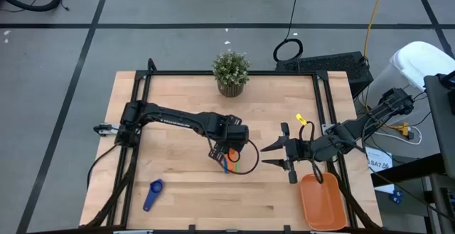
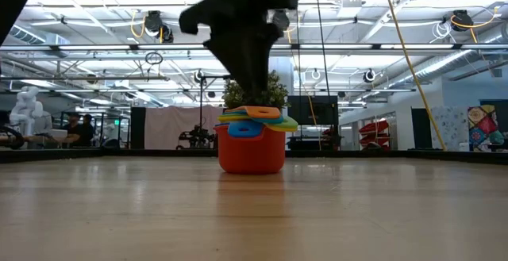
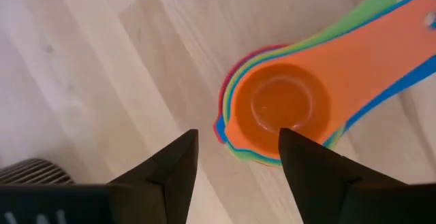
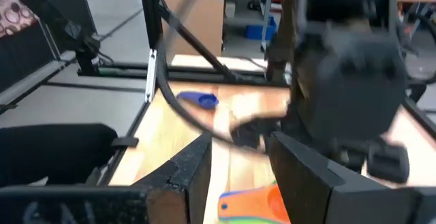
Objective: Nest measuring cups in basket
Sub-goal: Adjust the nested measuring cups, then stack the dark blue measuring cup on top of the orange measuring cup
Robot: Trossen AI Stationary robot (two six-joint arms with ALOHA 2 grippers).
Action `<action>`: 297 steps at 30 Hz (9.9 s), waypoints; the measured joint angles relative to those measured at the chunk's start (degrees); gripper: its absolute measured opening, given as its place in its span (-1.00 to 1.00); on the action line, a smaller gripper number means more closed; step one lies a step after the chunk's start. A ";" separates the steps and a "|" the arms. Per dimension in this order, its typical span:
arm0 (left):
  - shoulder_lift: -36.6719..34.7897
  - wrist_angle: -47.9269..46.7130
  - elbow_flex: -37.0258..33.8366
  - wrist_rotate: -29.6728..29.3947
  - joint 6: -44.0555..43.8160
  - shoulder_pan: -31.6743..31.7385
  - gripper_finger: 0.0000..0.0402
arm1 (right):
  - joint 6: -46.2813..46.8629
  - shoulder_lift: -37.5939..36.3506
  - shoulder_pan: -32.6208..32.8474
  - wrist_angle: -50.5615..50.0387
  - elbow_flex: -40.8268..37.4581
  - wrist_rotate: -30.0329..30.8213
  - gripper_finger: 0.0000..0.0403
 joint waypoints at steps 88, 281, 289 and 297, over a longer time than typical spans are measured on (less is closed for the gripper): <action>-61.67 51.21 -69.44 -27.17 -51.05 -26.86 -0.96 | -1.59 44.99 -13.97 -4.37 6.58 -22.80 -1.00; -10.49 13.17 -17.99 10.70 -64.44 2.89 -0.96 | 2.38 21.46 -5.91 -13.45 -4.91 -18.08 -1.00; -9.24 14.42 -17.98 10.75 -65.52 3.09 -0.78 | 3.24 21.46 -4.89 -12.37 -4.90 -17.86 -1.00; -9.01 14.09 -18.03 10.85 -64.99 3.14 -0.61 | 4.79 21.46 -4.48 -12.58 -4.90 -17.80 -1.00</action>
